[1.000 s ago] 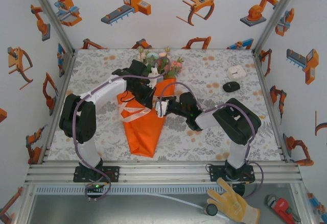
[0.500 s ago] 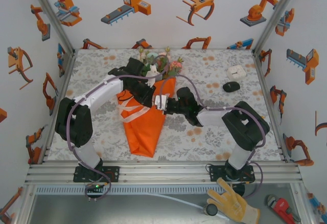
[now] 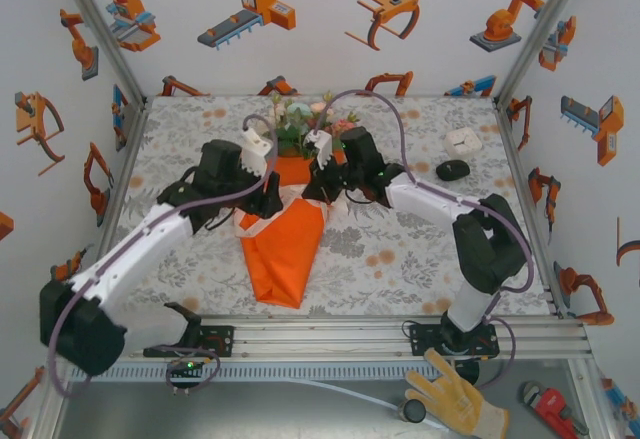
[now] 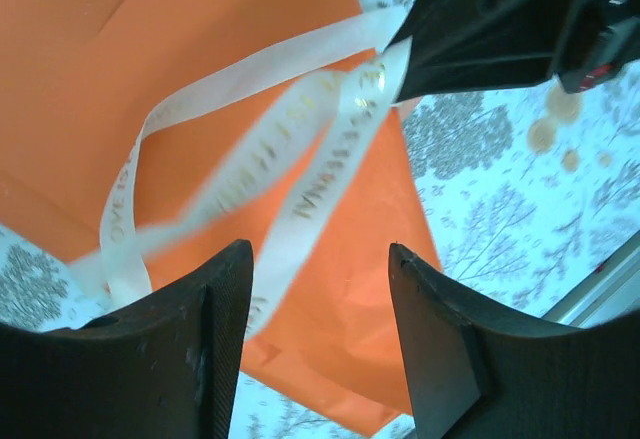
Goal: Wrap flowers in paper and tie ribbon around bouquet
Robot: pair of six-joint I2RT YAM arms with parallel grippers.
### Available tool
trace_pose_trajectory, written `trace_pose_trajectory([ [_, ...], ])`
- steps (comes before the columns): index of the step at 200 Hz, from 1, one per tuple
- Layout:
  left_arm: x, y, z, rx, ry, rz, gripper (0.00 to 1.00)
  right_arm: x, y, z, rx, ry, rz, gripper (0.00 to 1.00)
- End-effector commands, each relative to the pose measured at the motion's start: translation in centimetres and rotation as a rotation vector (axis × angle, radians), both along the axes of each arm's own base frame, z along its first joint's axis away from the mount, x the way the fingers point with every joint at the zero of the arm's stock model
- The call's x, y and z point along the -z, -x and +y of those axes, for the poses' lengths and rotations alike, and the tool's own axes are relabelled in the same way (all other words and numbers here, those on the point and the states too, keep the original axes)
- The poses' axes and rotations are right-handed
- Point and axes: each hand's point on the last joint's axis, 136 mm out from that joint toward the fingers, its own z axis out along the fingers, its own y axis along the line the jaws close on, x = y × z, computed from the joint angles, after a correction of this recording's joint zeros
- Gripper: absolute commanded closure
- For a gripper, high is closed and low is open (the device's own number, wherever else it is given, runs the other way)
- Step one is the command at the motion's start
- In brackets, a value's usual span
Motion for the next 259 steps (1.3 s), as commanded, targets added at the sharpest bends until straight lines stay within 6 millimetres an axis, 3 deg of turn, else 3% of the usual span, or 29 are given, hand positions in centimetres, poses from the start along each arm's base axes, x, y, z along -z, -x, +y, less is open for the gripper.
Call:
trace_pose_trajectory([
  [1,-0.3,0.7,-0.1,-0.172,0.217,0.054,0.46,0.5,0.7,0.3,0.041,-0.017,0.206,1.00],
  [32,-3.0,2.8,-3.3,-0.146,0.528,0.010,0.50,0.8,-0.2,0.4,0.096,-0.033,0.221,1.00],
  [51,-1.1,1.7,-3.4,-0.251,0.596,0.025,0.59,0.9,-0.4,0.6,0.112,-0.048,0.238,1.00],
  [82,1.7,-0.5,-3.9,-0.325,0.574,0.000,0.60,0.4,-0.9,0.9,0.153,-0.071,0.297,1.00],
  [112,3.7,-1.6,-5.8,-0.299,0.562,0.018,0.54,0.1,-1.1,1.3,0.158,-0.102,0.321,1.00],
  [156,5.6,-3.5,-5.1,-0.403,0.531,-0.019,0.49,-0.2,-1.1,1.3,0.161,-0.113,0.327,1.00],
  [220,5.7,-3.9,-6.4,-0.363,0.568,0.007,0.75,-0.1,-1.3,1.6,0.160,-0.128,0.341,1.00],
  [245,5.1,-3.7,-6.7,-0.337,0.586,0.028,1.00,0.1,-1.5,1.5,0.169,-0.113,0.340,1.00],
  [259,4.7,-3.4,-6.4,-0.339,0.588,0.049,1.00,0.3,-1.6,1.2,0.179,-0.094,0.328,0.99],
])
